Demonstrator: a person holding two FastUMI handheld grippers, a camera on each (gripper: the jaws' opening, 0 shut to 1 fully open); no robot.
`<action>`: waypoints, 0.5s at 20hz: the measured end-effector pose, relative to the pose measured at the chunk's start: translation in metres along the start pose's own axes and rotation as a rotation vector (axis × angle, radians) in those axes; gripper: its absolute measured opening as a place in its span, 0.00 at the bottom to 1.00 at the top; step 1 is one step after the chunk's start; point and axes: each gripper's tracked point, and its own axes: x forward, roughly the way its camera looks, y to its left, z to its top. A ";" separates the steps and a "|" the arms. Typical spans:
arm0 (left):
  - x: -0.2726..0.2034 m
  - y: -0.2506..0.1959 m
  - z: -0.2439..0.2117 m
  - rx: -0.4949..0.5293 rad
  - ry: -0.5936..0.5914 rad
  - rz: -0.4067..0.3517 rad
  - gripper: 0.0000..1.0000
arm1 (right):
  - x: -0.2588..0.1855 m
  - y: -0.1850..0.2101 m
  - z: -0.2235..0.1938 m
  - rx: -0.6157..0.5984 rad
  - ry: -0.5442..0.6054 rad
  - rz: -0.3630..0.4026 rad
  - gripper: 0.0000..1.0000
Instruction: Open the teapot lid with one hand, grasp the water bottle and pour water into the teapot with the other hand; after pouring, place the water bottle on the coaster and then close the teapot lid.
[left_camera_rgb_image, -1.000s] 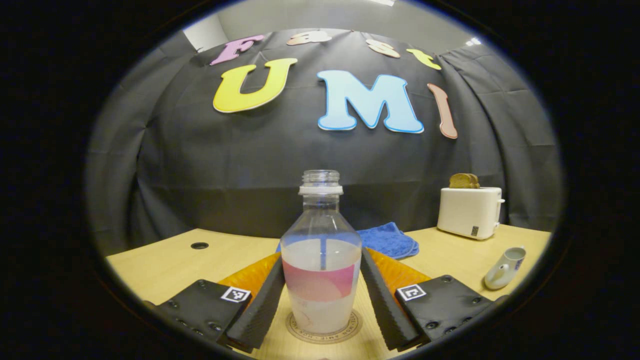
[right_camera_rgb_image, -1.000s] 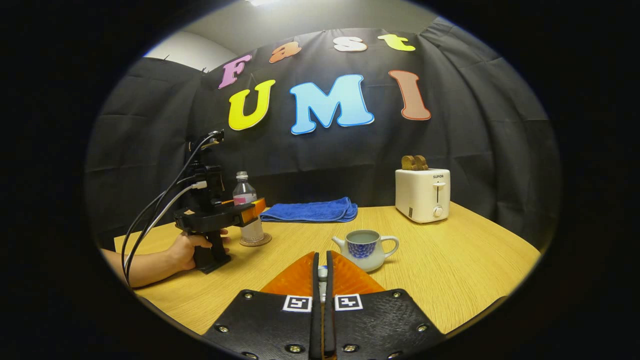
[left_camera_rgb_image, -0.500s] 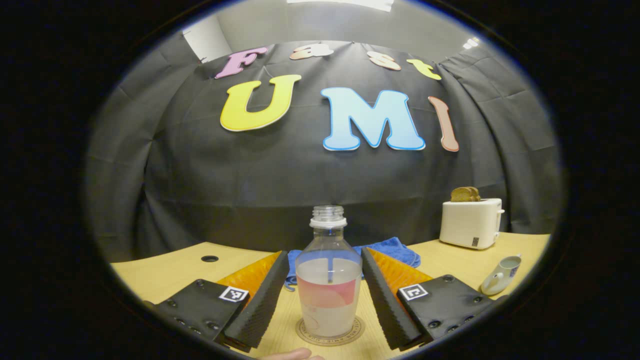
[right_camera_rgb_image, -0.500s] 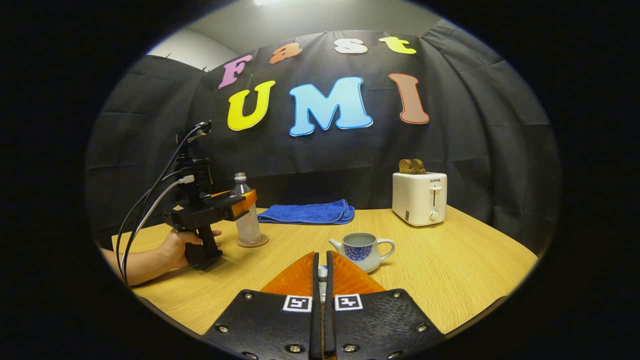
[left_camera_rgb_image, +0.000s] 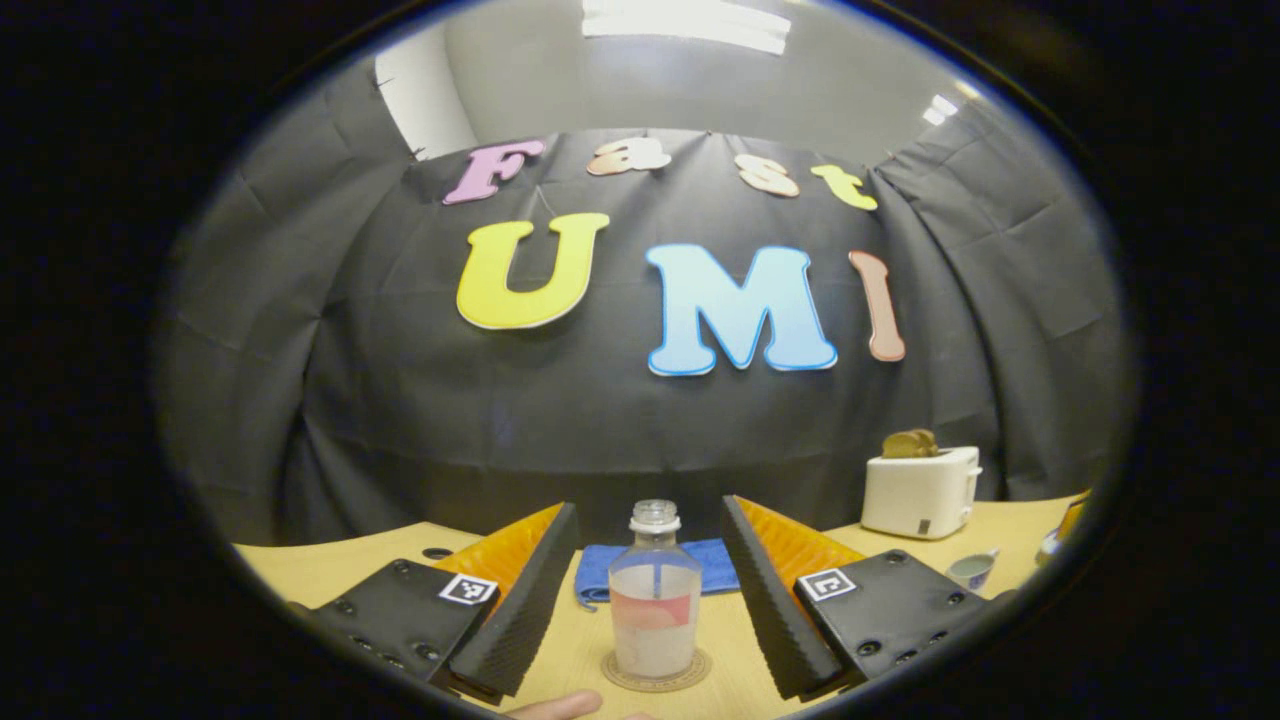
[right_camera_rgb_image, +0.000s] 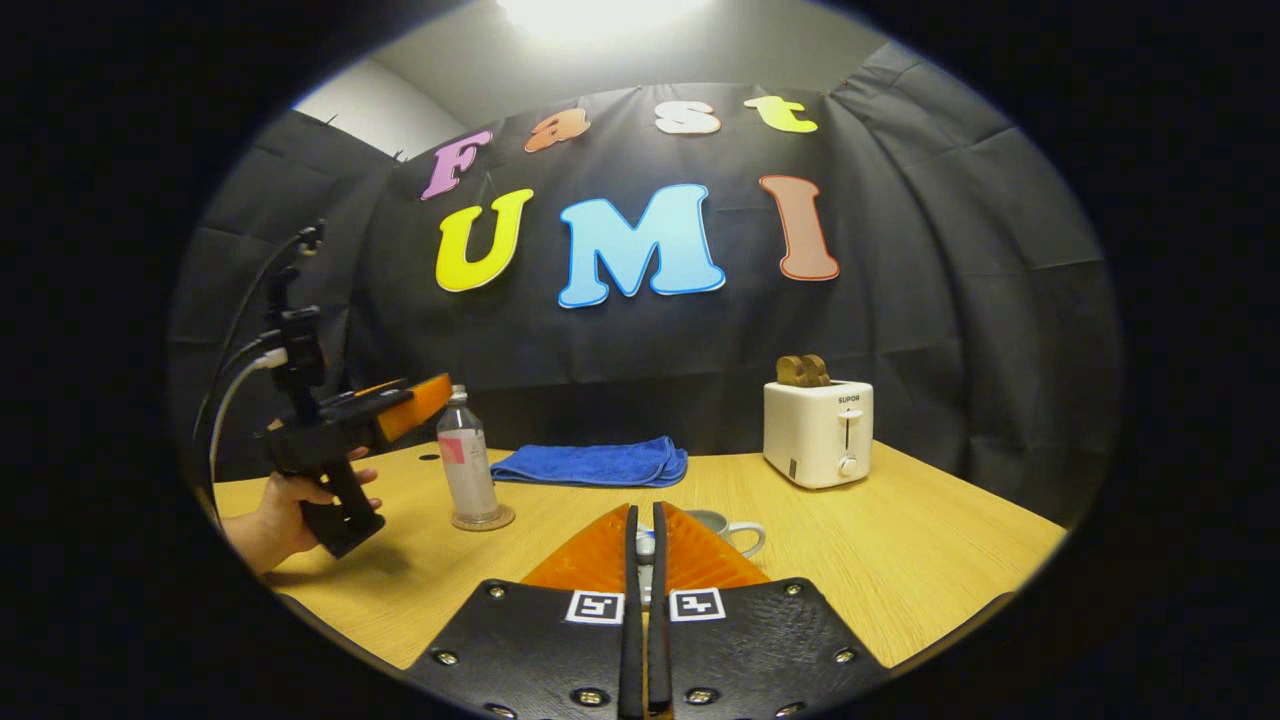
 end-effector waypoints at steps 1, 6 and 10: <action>-0.013 -0.002 0.008 -0.019 -0.011 -0.005 0.99 | 0.007 -0.003 0.002 -0.009 -0.006 -0.011 0.02; -0.085 0.008 0.013 -0.062 0.000 0.029 0.99 | 0.052 -0.019 0.004 -0.038 -0.029 -0.064 0.02; -0.116 0.017 -0.025 -0.130 0.091 0.068 0.99 | 0.086 -0.032 -0.016 -0.056 0.029 -0.099 0.02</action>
